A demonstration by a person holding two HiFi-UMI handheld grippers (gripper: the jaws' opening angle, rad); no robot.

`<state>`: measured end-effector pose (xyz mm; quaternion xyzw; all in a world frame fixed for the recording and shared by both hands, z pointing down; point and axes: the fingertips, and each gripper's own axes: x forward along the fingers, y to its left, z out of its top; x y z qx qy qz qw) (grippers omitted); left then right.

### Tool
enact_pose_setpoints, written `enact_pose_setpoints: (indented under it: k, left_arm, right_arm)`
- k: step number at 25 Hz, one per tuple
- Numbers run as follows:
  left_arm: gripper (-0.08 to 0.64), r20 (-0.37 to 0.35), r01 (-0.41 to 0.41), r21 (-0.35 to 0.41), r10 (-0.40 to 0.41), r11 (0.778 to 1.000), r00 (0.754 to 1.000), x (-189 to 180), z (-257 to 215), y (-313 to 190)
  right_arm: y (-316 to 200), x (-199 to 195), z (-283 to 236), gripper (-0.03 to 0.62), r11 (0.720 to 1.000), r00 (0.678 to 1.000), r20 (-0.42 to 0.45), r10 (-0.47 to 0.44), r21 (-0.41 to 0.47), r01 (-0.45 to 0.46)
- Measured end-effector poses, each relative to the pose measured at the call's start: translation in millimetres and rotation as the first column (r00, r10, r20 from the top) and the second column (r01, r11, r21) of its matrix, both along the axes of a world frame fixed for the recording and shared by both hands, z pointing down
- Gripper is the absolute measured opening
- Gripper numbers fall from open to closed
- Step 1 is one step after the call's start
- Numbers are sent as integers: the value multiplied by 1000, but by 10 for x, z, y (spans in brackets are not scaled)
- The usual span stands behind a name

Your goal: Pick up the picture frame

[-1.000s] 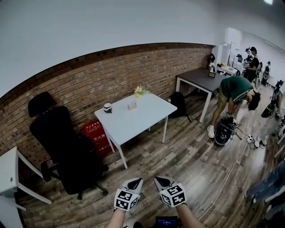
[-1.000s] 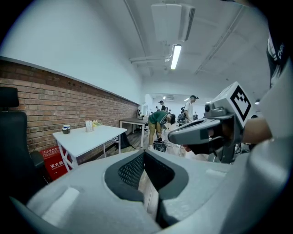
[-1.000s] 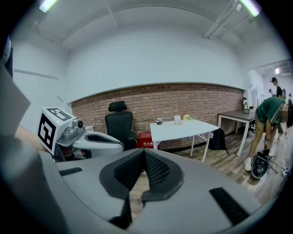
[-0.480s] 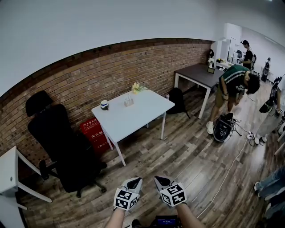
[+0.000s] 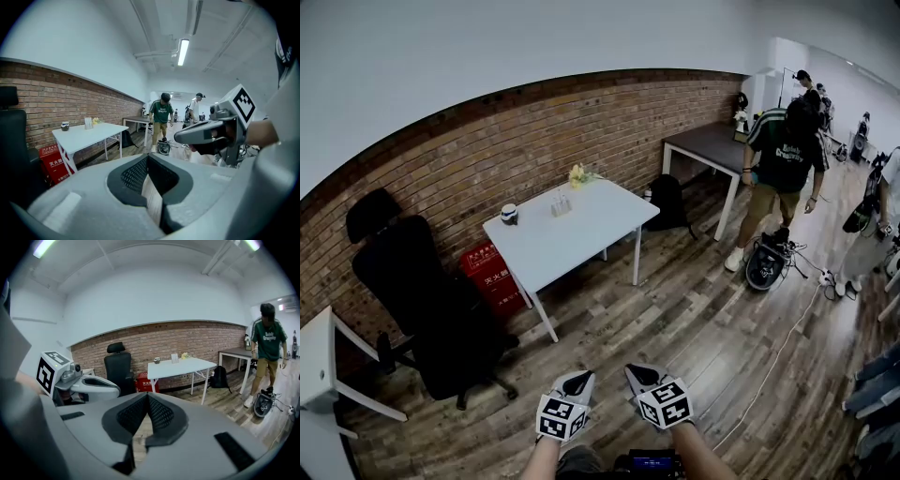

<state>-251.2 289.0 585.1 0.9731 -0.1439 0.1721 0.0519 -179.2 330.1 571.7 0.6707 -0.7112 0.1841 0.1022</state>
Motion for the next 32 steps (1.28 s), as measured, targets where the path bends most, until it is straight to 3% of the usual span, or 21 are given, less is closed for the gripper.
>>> enact_pose_setpoints:
  k: [15,32]
  left_arm:
    - [11,4,-19,-28,19,999,1000,652,265,-490]
    - [11,-3,-73,-31,73,997,997,1685,141,-2009]
  right_arm:
    - [-367,672,248,8,998,999,1,45,-36,-45]
    - [-1850,1679,99,8,993,994,-5,106,-45,-107]
